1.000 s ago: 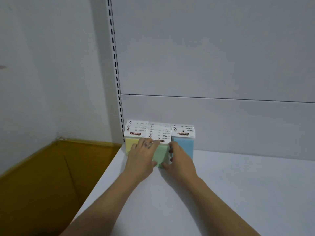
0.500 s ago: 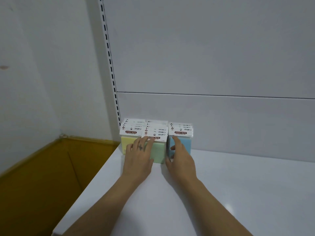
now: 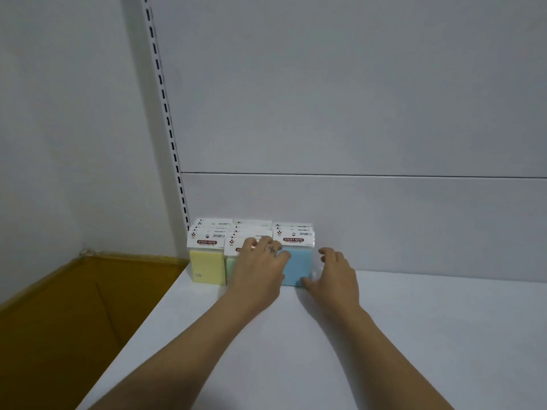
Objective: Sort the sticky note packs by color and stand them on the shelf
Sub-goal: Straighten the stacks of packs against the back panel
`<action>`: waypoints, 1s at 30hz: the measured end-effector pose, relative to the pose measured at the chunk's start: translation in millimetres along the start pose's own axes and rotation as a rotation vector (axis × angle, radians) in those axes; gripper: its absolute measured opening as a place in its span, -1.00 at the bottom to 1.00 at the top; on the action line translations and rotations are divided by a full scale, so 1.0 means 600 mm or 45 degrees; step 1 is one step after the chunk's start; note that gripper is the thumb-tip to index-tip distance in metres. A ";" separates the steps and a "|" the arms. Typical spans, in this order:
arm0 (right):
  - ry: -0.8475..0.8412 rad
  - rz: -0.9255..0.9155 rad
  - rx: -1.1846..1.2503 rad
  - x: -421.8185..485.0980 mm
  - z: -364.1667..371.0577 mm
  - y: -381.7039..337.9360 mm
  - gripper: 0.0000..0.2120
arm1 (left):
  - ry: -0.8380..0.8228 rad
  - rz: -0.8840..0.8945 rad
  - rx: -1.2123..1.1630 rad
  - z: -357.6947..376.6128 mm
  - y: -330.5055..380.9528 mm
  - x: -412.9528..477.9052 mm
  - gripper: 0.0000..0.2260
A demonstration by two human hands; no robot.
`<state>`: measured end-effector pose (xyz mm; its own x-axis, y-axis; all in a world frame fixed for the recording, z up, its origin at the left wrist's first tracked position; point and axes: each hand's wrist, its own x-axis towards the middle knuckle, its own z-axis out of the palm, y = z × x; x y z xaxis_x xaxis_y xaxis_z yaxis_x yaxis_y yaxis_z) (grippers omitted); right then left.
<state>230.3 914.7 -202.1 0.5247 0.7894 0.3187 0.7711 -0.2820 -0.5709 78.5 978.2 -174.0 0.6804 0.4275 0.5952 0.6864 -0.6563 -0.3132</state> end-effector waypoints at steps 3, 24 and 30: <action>-0.066 0.010 -0.013 0.001 0.006 0.005 -0.51 | -0.134 -0.015 0.046 -0.005 0.019 0.039 -0.62; 0.013 -0.122 -0.180 0.007 0.036 0.006 -0.76 | -0.335 0.057 0.240 0.017 0.031 0.075 -0.61; 0.035 -0.101 -0.193 0.012 0.042 0.007 -0.78 | -0.305 0.035 0.225 0.028 0.031 0.074 -0.62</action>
<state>228.0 932.8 -221.1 0.4682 0.7979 0.3797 0.8548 -0.3003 -0.4232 126.0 995.2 -165.9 0.7263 0.5594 0.3996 0.6865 -0.5604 -0.4633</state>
